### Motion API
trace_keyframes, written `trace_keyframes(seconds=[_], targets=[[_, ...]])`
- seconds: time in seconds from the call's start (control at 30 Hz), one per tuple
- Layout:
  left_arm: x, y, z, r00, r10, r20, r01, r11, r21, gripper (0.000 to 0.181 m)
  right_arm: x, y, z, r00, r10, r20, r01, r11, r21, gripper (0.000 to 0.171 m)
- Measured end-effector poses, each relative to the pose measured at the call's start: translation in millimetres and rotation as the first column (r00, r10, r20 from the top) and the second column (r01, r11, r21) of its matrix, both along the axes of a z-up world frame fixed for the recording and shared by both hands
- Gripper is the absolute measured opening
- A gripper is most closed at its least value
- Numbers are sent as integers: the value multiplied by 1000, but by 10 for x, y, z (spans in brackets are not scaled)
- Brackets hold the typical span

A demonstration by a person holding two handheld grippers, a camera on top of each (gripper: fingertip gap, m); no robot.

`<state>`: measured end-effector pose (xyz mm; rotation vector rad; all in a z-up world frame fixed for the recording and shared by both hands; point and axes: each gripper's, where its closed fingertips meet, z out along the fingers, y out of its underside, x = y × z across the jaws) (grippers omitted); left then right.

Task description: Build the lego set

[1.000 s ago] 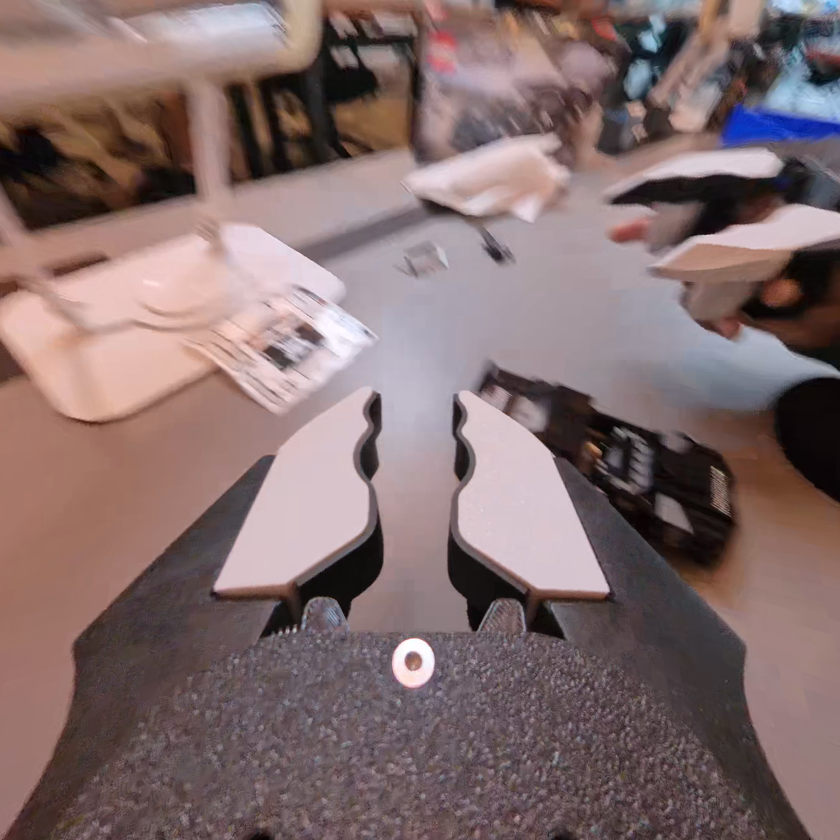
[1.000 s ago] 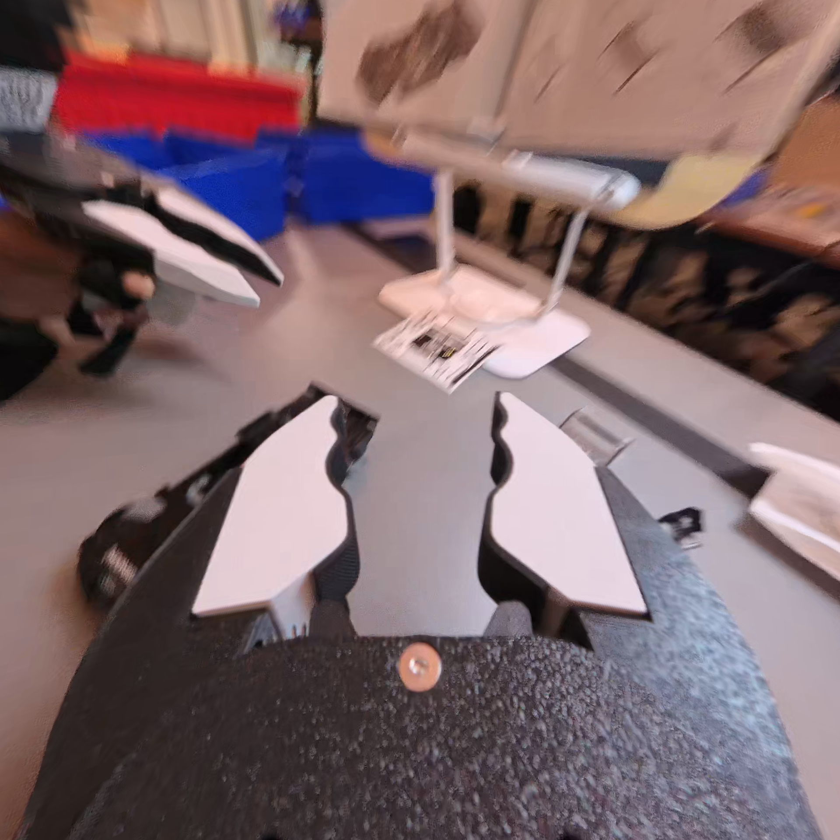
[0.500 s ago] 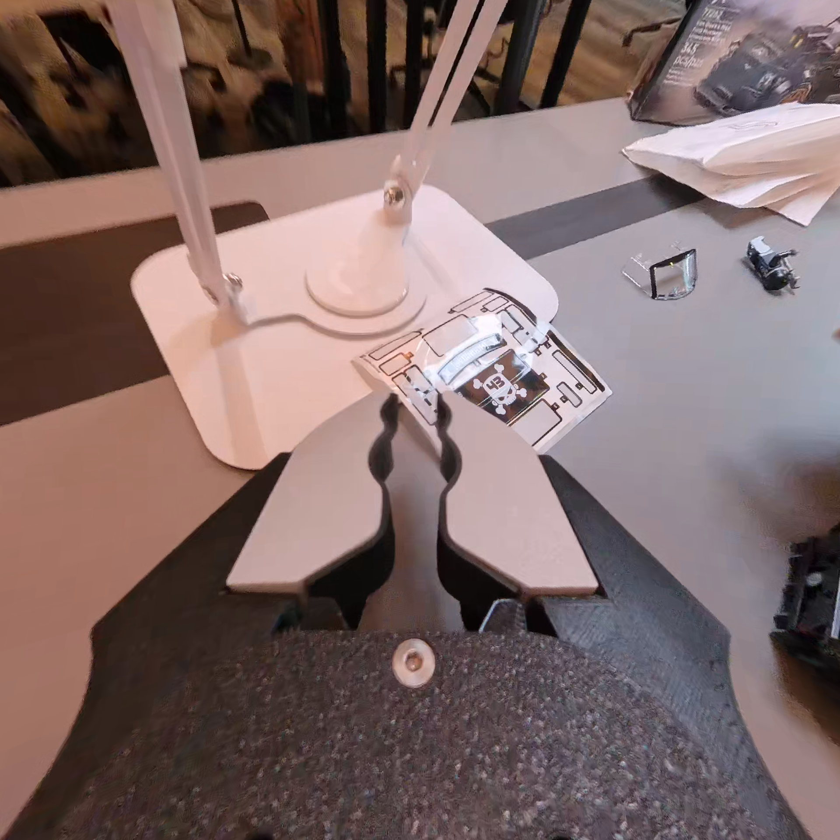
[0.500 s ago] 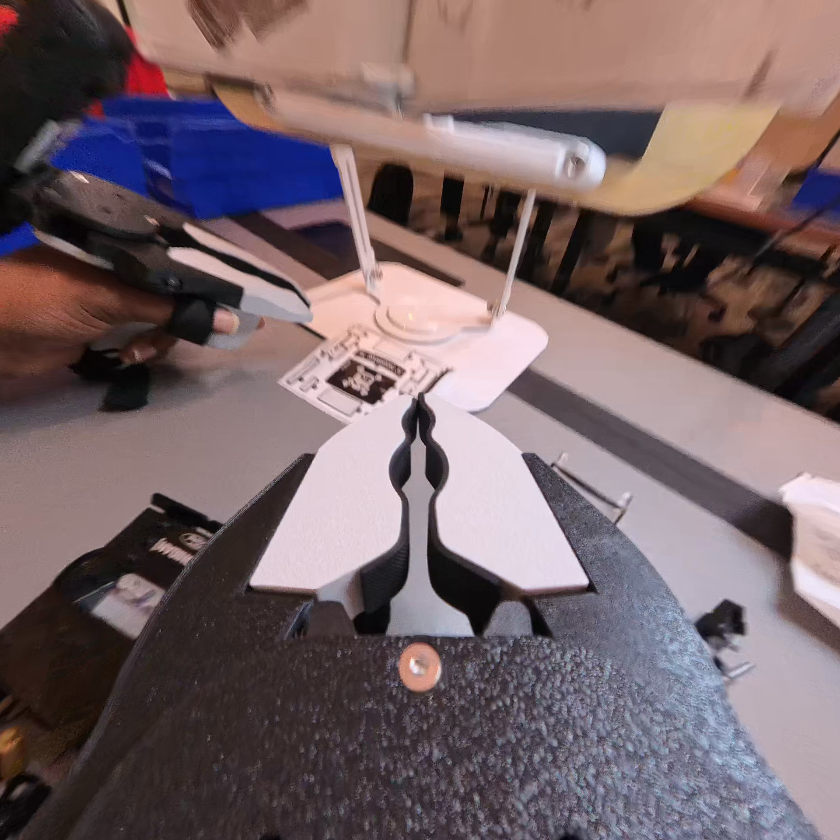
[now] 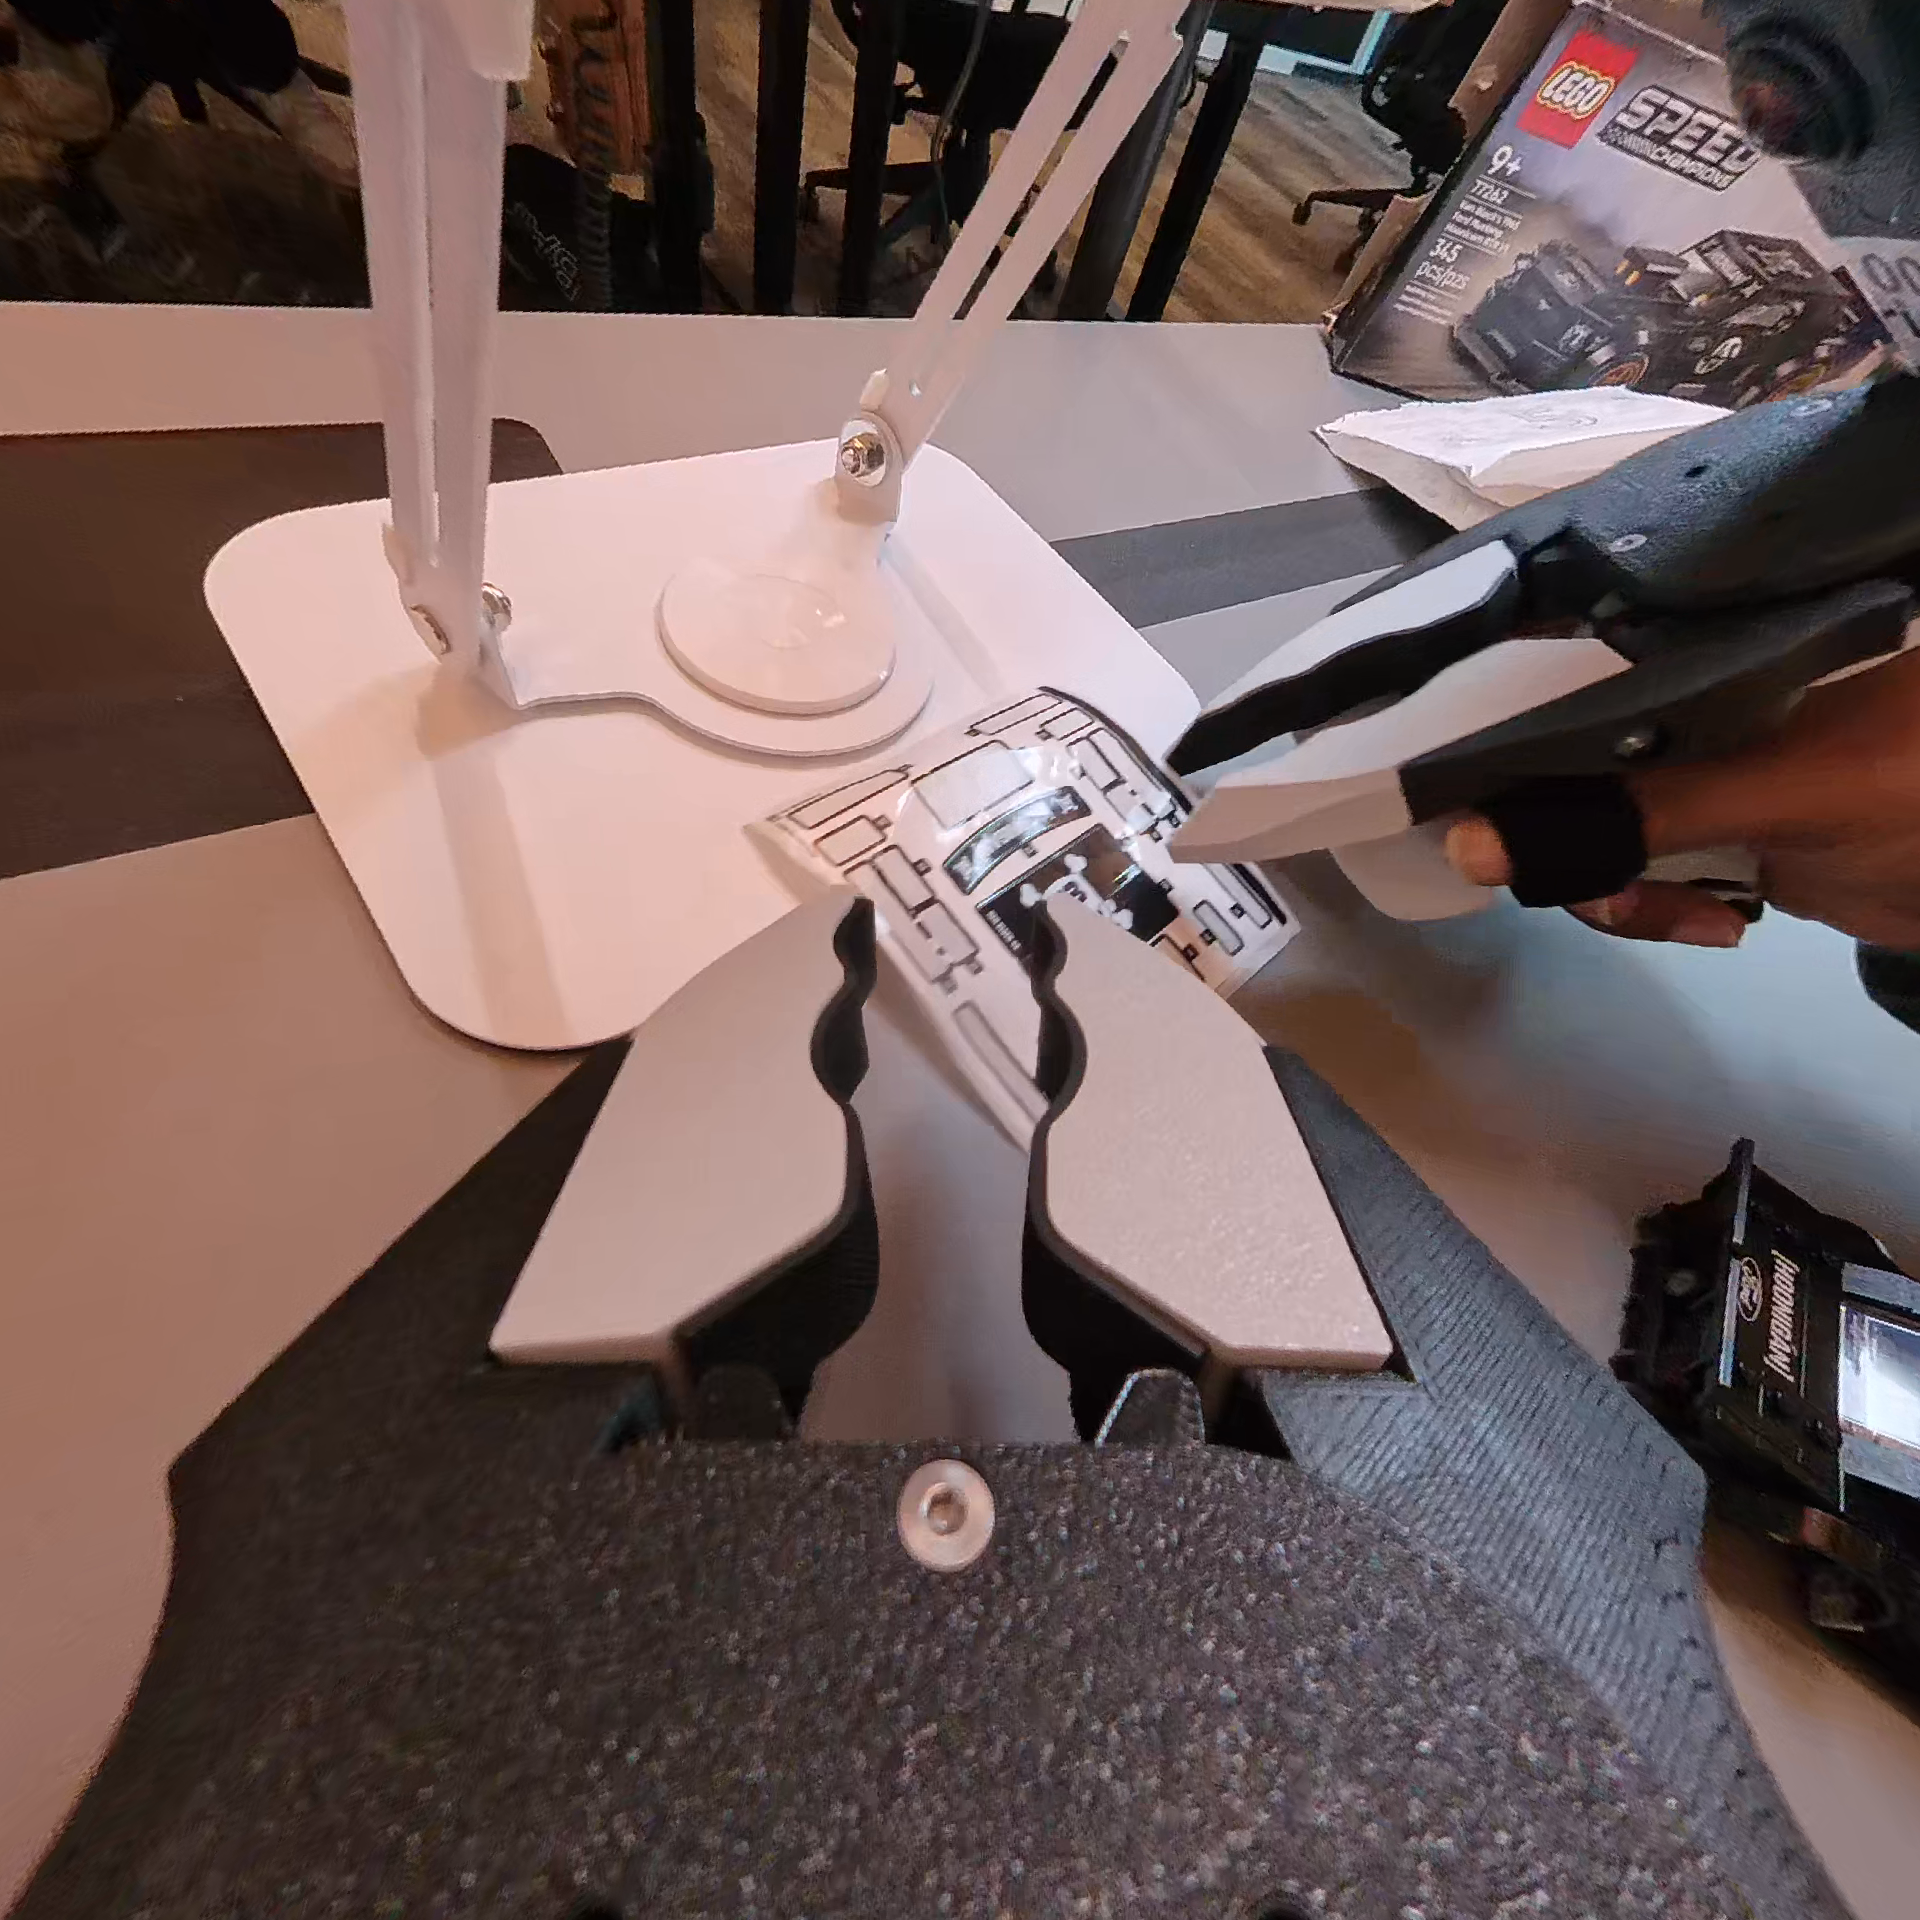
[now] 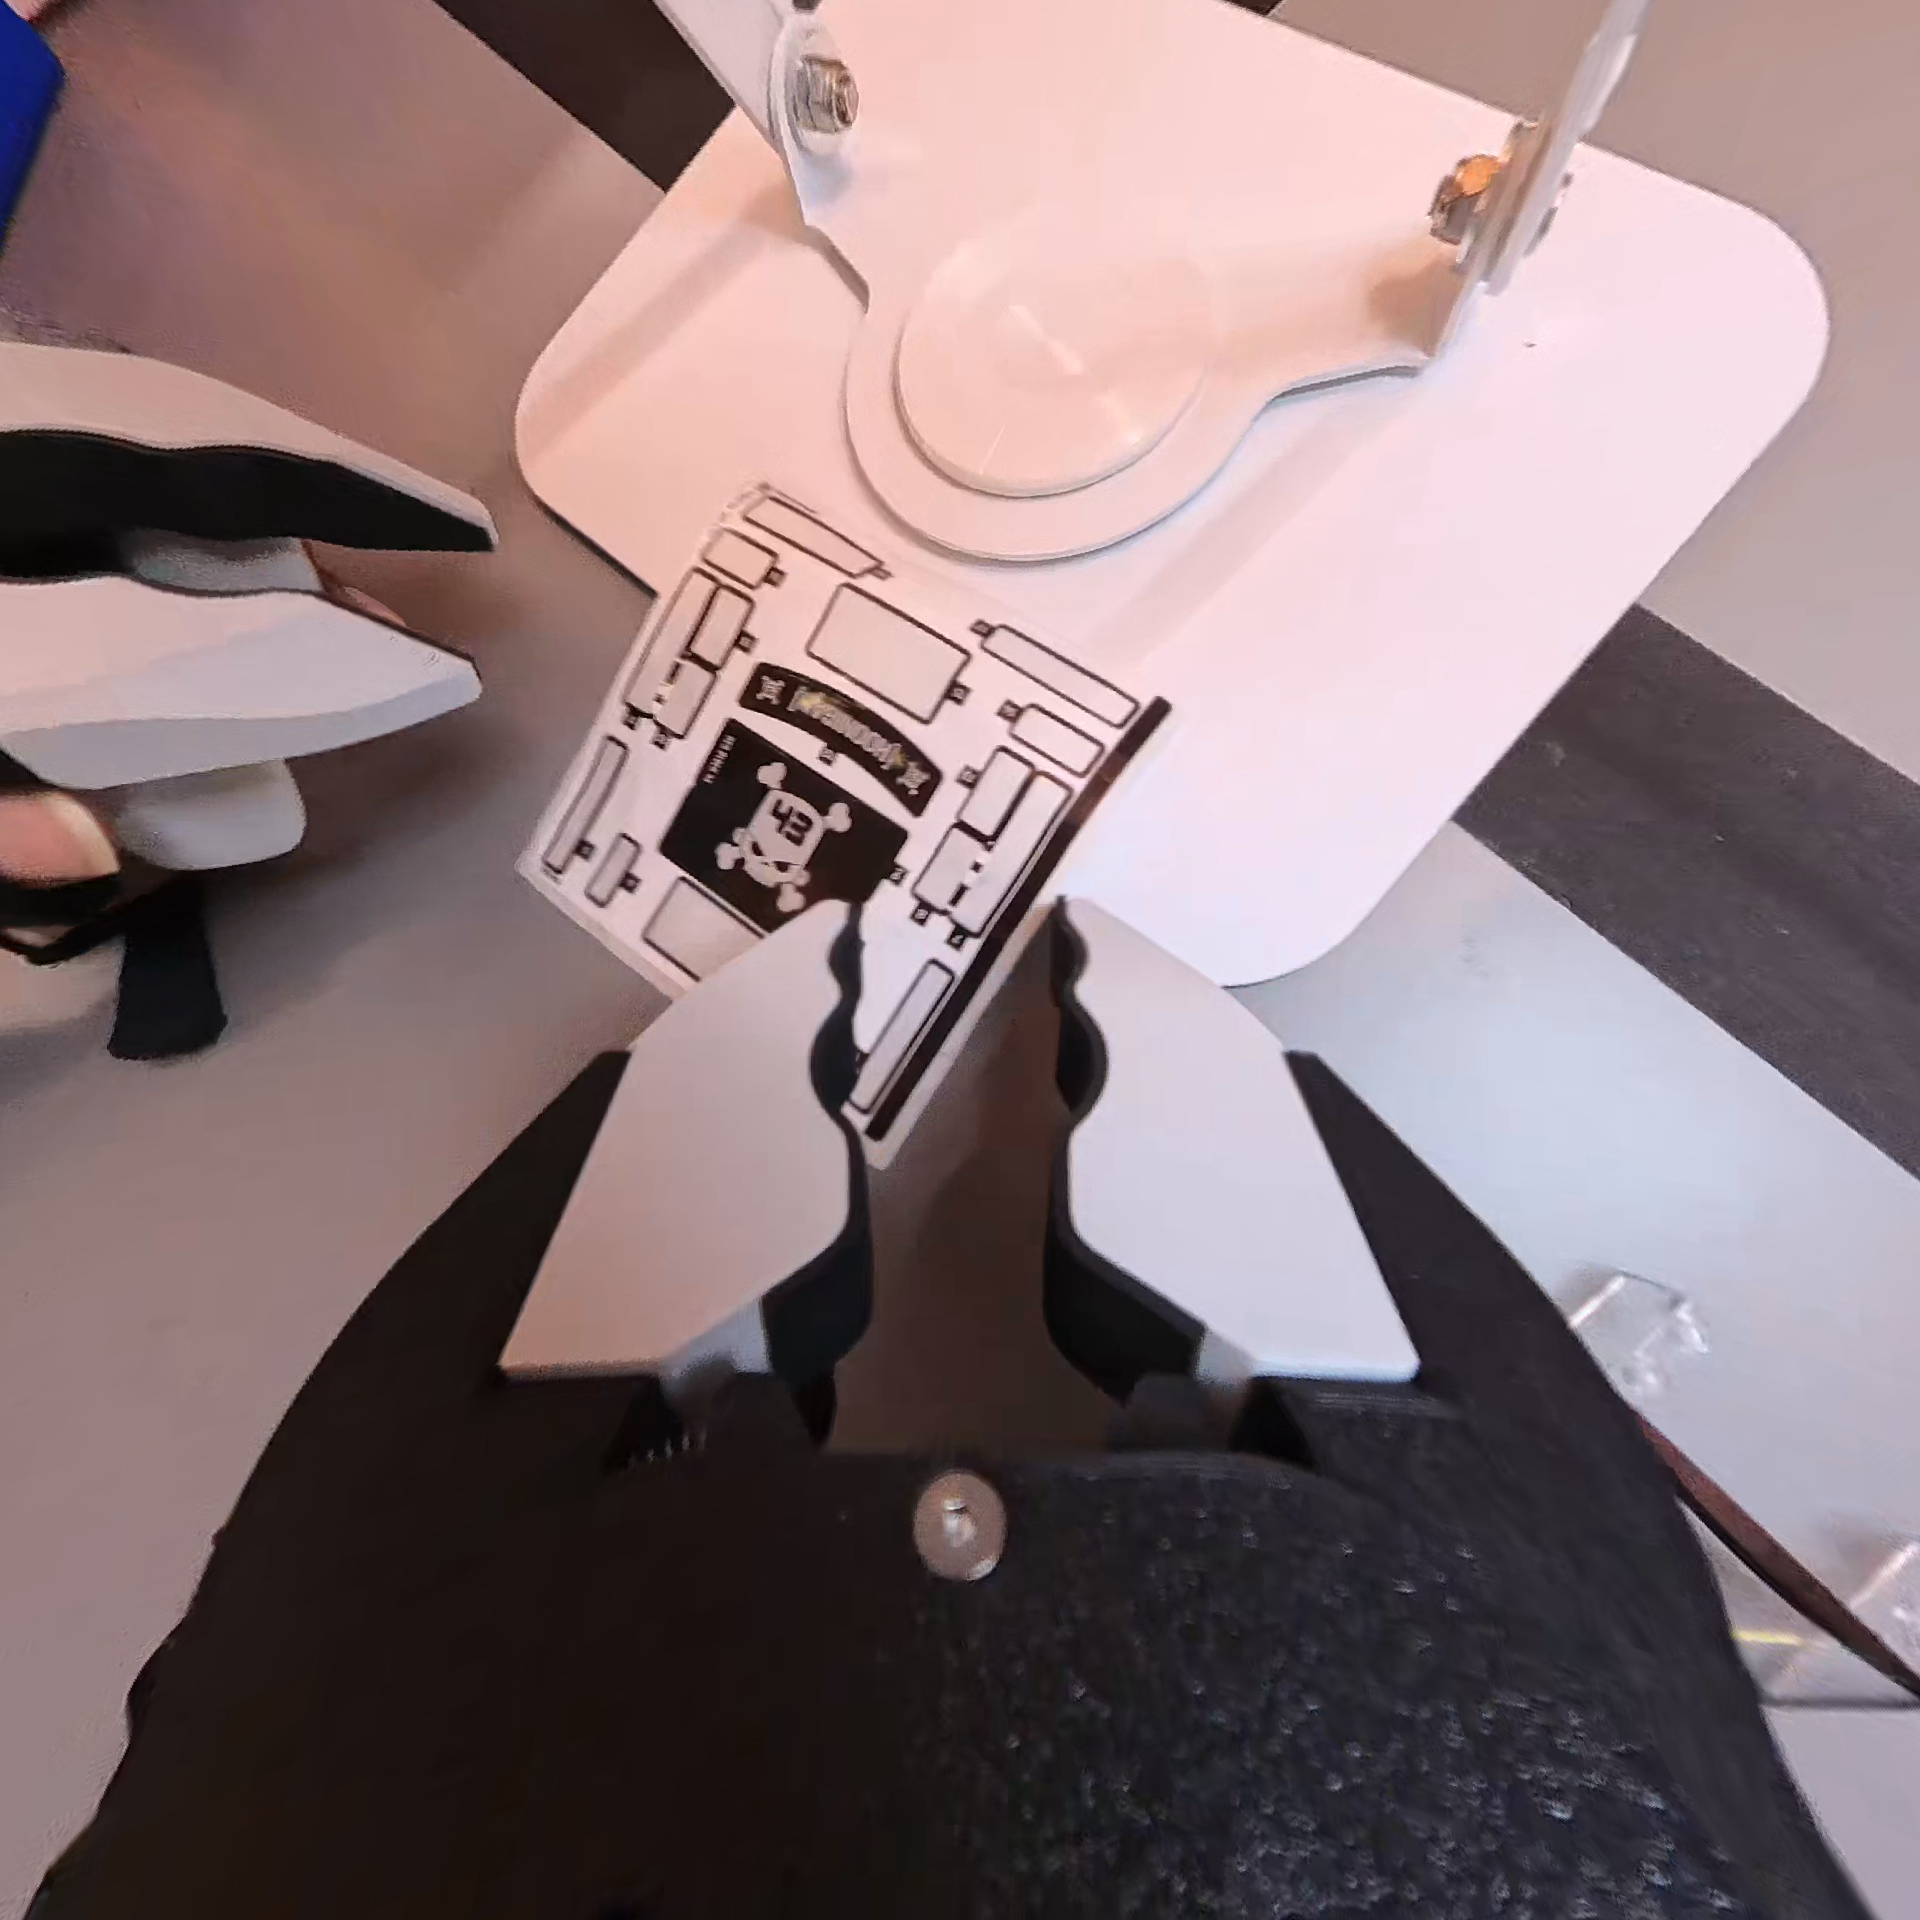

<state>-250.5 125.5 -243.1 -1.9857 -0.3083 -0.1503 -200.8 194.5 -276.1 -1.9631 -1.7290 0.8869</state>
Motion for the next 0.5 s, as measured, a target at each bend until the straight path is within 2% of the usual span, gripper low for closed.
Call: trace_keyframes(seconds=[0.1, 0.23, 0.37, 0.43, 0.5], targets=[[9, -2, -14, 1000, -10, 19, 10, 1000, -4, 29, -44, -19, -26, 1000, 11, 8, -11, 1000, 24, 2], [-23, -11, 4, 999, 2, 48, -3, 1000, 14, 29, -45, -156, 94, 989, 92, -118, -97, 994, -40, 0], [-28, -54, 144, 995, -20, 97, 10, 995, 104, 35, 162, -198, 446, 948, 131, -289, -154, 987, -56, 0], [45, -69, 289, 984, -86, 156, 55, 979, 194, 42, 329, -215, 664, 921, 154, -358, -176, 984, -30, 0], [250, -86, 459, 946, -238, 222, 167, 940, 297, 46, 487, -254, 897, 898, 149, -415, -191, 980, -61, 0]])
